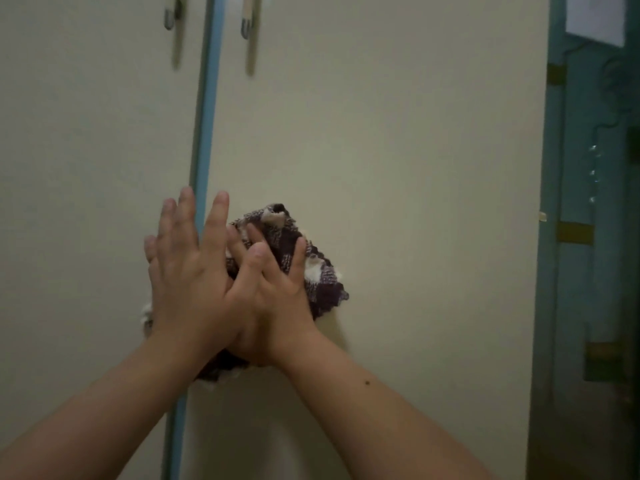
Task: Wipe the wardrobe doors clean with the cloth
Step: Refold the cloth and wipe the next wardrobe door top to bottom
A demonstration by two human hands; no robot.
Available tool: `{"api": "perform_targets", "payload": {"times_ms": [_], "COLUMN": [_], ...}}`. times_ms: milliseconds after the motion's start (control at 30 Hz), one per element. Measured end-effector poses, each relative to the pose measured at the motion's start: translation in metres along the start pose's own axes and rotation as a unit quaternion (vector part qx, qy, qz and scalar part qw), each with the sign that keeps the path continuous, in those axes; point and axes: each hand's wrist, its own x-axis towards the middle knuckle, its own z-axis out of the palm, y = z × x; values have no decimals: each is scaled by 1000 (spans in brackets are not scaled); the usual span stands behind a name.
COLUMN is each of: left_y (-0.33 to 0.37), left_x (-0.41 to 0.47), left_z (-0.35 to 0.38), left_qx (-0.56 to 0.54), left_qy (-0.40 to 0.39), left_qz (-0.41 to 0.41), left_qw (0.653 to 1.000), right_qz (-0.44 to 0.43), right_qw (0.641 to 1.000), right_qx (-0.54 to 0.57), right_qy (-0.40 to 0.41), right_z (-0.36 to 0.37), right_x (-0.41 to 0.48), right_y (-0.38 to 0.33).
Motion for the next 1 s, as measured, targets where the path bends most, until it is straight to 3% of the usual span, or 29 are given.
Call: {"api": "perform_targets", "payload": {"times_ms": [133,400,633,733,800,900,1000], "left_y": [-1,14,21,23,22,23,38], "left_x": [2,14,16,22,26,36,76], "left_z": [-2,21,25,20,16,10,5], "left_qx": [17,30,30,14,25,60,62], "left_qy": [-29,-58,-46,-34,-21,-18,-13], "left_qz": [4,-24,-53,-70,-72,-11,60], "left_qw": [999,998,997,997,997,998,996], "right_qz": [-18,167,411,472,489,463,408], "right_qw": [999,981,894,850,839,856,901], "right_qx": [-37,-2,21,73,79,51,5], "right_qy": [18,100,175,220,226,223,146], "right_z": [-18,-60,-76,-85,-88,-91,-96], "right_x": [22,40,-31,-53,-48,-19,38], "right_y": [31,135,240,254,251,239,225]}}
